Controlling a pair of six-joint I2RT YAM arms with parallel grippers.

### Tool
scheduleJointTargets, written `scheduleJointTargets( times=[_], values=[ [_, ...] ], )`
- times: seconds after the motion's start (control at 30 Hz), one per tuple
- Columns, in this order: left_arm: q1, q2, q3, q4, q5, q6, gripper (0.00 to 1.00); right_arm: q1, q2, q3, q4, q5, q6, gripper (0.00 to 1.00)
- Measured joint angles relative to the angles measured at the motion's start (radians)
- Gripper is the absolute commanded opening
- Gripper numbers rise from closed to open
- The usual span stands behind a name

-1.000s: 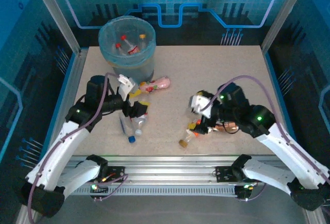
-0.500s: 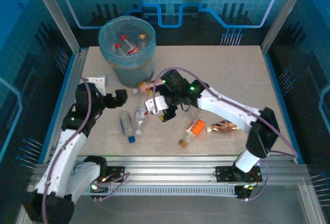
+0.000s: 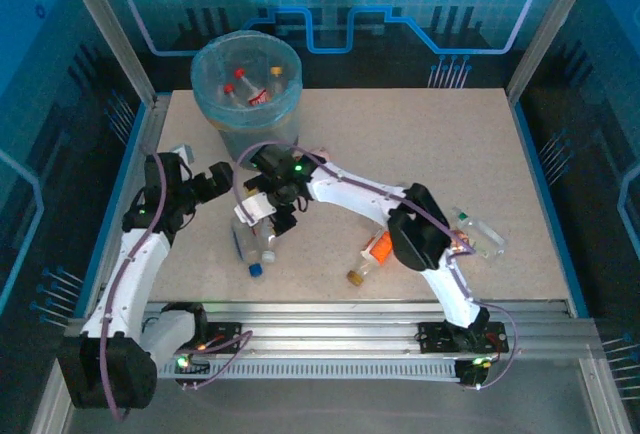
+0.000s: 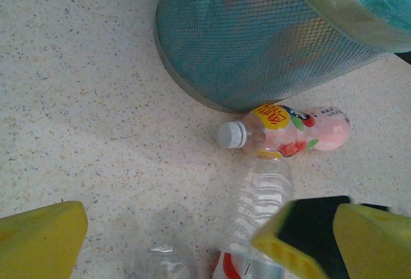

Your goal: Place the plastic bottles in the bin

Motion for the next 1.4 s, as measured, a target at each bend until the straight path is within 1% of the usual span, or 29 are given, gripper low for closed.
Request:
scheduleJointTargets(
  times=[0.1, 0.37, 0.83, 1.2, 1.33, 1.4],
  values=[
    [0.000, 0.000, 0.000, 0.000, 0.000, -0.001, 0.99, 0.002, 0.059, 0.073, -0.060, -0.002, -0.003, 1.00],
    [0.000, 0.000, 0.000, 0.000, 0.000, -0.001, 0.99, -0.003, 0.105, 0.165, -0.173, -0.005, -0.014, 1.00],
    [0.006, 0.000, 0.000, 0.000, -0.001, -0.019, 0.99, -0.035, 0.113, 0.182, -0.382, -0.031, -0.023, 1.00],
    [0.007, 0.000, 0.000, 0.000, -0.001, -0.019, 0.99, -0.083, 0.115, 0.096, -0.411, -0.023, 0.007, 1.00],
    [0.007, 0.000, 0.000, -0.001, -0.001, -0.019, 0.99, -0.105, 0.103, 0.002, -0.390, -0.020, 0.036, 0.99],
    [0.007, 0.001, 0.000, -0.002, -0.001, -0.019, 0.99, -0.117, 0.088, -0.050, -0.373, -0.020, 0.045, 0.96]
  ],
)
